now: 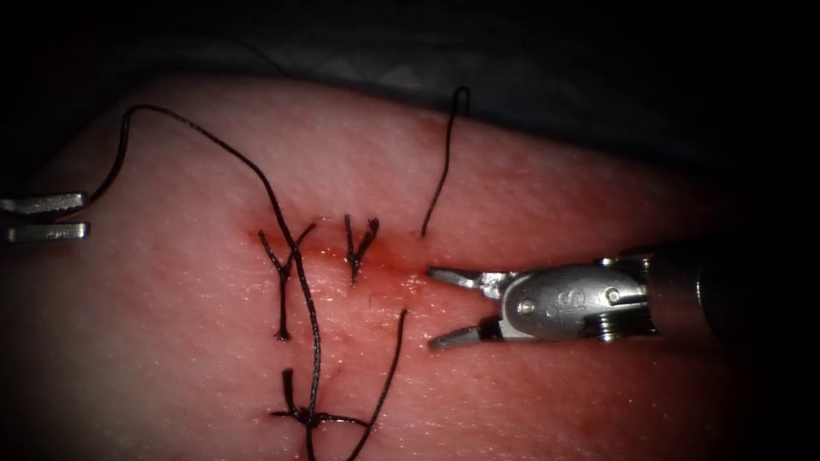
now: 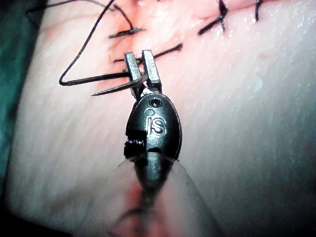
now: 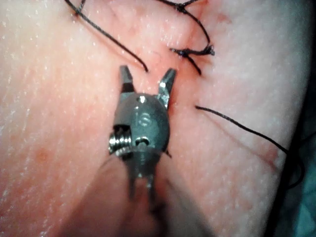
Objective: Wound Closure
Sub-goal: Pull the suture through the wound until a short tail remains above
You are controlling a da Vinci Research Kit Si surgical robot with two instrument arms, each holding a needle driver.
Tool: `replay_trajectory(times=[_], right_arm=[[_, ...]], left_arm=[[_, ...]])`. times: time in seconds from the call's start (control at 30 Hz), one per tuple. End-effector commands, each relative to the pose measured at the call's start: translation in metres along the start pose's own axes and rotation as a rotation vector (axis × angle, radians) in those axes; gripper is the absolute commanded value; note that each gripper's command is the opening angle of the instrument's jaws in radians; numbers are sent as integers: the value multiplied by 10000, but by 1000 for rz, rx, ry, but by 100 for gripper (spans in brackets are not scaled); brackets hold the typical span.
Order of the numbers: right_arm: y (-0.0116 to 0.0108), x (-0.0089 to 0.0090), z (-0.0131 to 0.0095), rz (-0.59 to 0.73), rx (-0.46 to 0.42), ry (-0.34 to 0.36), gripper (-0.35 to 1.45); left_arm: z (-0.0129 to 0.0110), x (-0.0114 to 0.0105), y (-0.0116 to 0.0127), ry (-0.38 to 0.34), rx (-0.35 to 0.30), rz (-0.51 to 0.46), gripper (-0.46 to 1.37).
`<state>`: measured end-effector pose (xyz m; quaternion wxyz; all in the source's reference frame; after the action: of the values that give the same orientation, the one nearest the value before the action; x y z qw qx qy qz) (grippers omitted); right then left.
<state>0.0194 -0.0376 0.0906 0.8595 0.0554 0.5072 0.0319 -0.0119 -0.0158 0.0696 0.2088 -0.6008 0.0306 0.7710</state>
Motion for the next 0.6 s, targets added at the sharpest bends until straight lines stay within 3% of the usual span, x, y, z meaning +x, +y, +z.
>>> replay_trajectory(times=[0.03,0.47,0.53,0.6], right_arm=[[-1,1,3,-4,0,0,98],[-8,2,29,-14,-5,-10,97],[-7,1,28,-14,-5,-10,91],[-7,0,27,-15,-4,-9,71]], left_arm=[[0,0,-1,1,-4,1,-35],[-2,3,0,2,-7,-1,-35],[-2,3,1,3,-7,-1,-35],[-2,3,1,3,-8,-1,-35]])
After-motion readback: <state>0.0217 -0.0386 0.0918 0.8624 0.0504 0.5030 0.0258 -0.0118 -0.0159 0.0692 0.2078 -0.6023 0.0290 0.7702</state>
